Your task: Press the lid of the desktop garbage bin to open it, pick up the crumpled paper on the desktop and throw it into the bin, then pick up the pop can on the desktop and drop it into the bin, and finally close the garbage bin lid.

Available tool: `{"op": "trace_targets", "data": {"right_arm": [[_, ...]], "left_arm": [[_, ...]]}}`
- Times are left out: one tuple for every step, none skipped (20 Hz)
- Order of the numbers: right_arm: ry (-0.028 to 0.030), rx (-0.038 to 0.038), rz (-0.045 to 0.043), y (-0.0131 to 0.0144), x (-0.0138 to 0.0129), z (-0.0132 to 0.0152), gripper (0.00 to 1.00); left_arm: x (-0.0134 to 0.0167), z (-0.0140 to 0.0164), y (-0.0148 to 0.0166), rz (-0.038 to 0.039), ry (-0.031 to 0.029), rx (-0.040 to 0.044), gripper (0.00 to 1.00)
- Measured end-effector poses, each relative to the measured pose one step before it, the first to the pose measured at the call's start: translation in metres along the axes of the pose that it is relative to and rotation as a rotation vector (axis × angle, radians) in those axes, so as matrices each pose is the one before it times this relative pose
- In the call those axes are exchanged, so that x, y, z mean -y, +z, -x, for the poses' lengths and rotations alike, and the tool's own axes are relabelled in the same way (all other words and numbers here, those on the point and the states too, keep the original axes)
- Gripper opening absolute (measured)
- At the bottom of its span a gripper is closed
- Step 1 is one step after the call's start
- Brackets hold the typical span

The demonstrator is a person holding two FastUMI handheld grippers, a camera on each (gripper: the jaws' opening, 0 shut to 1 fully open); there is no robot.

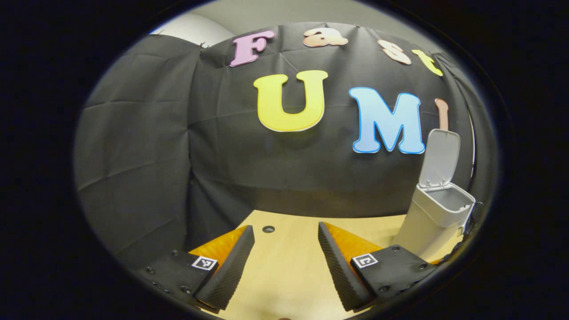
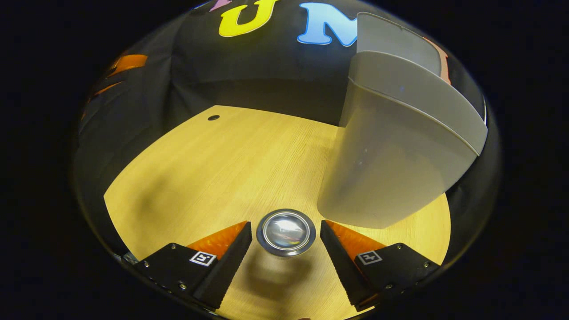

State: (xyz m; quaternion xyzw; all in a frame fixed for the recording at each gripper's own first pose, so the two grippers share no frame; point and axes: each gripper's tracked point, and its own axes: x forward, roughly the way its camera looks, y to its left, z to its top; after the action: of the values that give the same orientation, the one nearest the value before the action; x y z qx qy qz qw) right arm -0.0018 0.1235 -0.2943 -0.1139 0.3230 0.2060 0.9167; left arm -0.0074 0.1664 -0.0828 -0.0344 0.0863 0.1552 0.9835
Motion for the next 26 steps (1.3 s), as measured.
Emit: {"op": "trace_targets", "data": {"right_arm": [[-0.00145,-0.00765,0.00911,-0.00196,0.00197,-0.0043,0.99],[-0.00476,-0.00721,0.0137,-0.00307,0.00145,-0.00293,0.97],[0.00204,-0.00054,0.00874,-0.00077,0.00009,-0.00173,0.87],[0.00268,0.00107,-0.00316,0.00011,-0.00139,0.00093,0.87],[0.00538,0.01064,-0.00763,0.00396,-0.00005,0.00134,0.86],[0.00289,0.01414,-0.00437,0.00478,0.0007,0.00315,0.86],[0.00339,0.01333,-0.00375,0.0046,-0.00007,0.00363,0.86],[0.00251,0.01427,-0.00418,0.0044,-0.00086,0.00344,0.86],[0.00175,0.01887,-0.00624,0.00693,0.00004,0.00533,0.86],[0.00188,0.01367,-0.00712,0.00555,0.00031,0.0041,0.86],[0.00178,0.01587,-0.00863,0.00603,0.00068,0.0038,0.86],[0.00269,0.02259,-0.0175,0.00918,0.00037,0.00784,0.85],[0.00487,0.02814,-0.01683,0.0107,-0.00098,0.00834,0.85],[0.00044,0.01778,-0.00557,0.00752,-0.00017,0.0062,0.86],[-0.00001,0.01701,-0.00185,0.00702,0.00168,0.00398,0.86],[-0.0013,0.01834,0.00101,0.00857,0.00046,0.00554,0.86],[-0.0009,0.01966,0.00222,0.00832,0.00104,0.00398,0.86],[-0.00106,0.02078,0.00049,0.01022,0.00091,0.00498,0.85],[0.00145,0.02603,-0.0004,0.01319,0.00058,0.00597,0.85],[-0.0011,0.02299,0.00457,0.01198,0.00139,0.00541,0.85],[-0.00077,0.02816,0.00844,0.01419,0.00066,0.00511,0.85],[0.00212,0.03702,0.00495,0.01834,0.00073,0.00653,0.86],[0.0011,0.03072,0.00078,0.01602,0.0003,0.0055,0.85],[-0.00321,0.04296,-0.00291,0.02248,0.00249,0.00545,0.85],[-0.00427,0.02902,-0.00461,0.01414,0.00207,0.00302,0.86],[-0.00572,0.0338,-0.00873,0.01696,0.00539,0.00191,0.86]], "left_arm": [[-0.00276,0.0023,-0.00224,0.00705,0.00304,-0.00524,0.95],[-0.00111,0.00086,-0.00269,0.00711,0.00078,-0.00491,0.95],[-0.00096,-0.00015,-0.00175,0.00707,-0.00011,-0.00545,0.95],[0.00012,0.00025,-0.00135,0.00266,-0.00033,-0.00388,0.95],[0.00073,-0.00087,-0.00025,0.00276,-0.00269,-0.00255,0.95],[0.00089,-0.00141,-0.00084,0.00256,-0.00377,-0.00168,0.95],[0.00203,-0.00134,-0.00093,0.00175,-0.00408,-0.0028,0.95],[0.00289,-0.00173,-0.00031,0.00178,-0.00646,-0.00114,0.95],[0.00497,-0.00381,0.00013,0.00054,-0.01013,-0.00274,0.95],[0.00428,-0.00268,-0.00006,-0.00068,-0.00846,-0.00074,0.95],[0.006,-0.00388,0.00017,-0.00149,-0.0123,0.00039,0.95],[0.00849,-0.00376,0.00136,-0.00301,-0.0192,0.00153,0.95],[0.00843,-0.00352,0.00034,-0.0016,-0.01703,0.00093,0.95],[0.00596,-0.00268,0.00042,-0.00137,-0.01145,-0.00041,0.94],[0.0058,-0.00317,0.00078,-0.00113,-0.01244,-0.00095,0.94],[0.00562,-0.00313,-0.00028,-0.00189,-0.01161,-0.00068,0.94],[0.00574,-0.00324,-0.00005,-0.0034,-0.01158,-0.00097,0.94],[0.0077,-0.00384,0.0006,-0.00386,-0.0162,0.00018,0.94],[0.00557,-0.00271,-0.00036,-0.00414,-0.01157,-0.00003,0.94],[0.0056,-0.00274,0.00107,-0.00418,-0.01088,-0.00062,0.94],[0.00522,-0.0024,-0.00013,-0.00308,-0.01119,-0.00094,0.94],[0.00644,-0.00336,-0.00112,-0.00064,-0.01514,-0.00202,0.95],[0.00555,-0.00281,-0.00014,-0.00059,-0.01308,-0.00237,0.95],[0.0052,-0.00362,-0.00003,-0.00091,-0.01029,-0.00245,0.95],[0.00572,-0.00286,-0.00115,0.00012,-0.01304,-0.00137,0.95],[0.00321,-0.00149,0.00122,-0.00073,-0.00853,-0.00088,0.95]]}}
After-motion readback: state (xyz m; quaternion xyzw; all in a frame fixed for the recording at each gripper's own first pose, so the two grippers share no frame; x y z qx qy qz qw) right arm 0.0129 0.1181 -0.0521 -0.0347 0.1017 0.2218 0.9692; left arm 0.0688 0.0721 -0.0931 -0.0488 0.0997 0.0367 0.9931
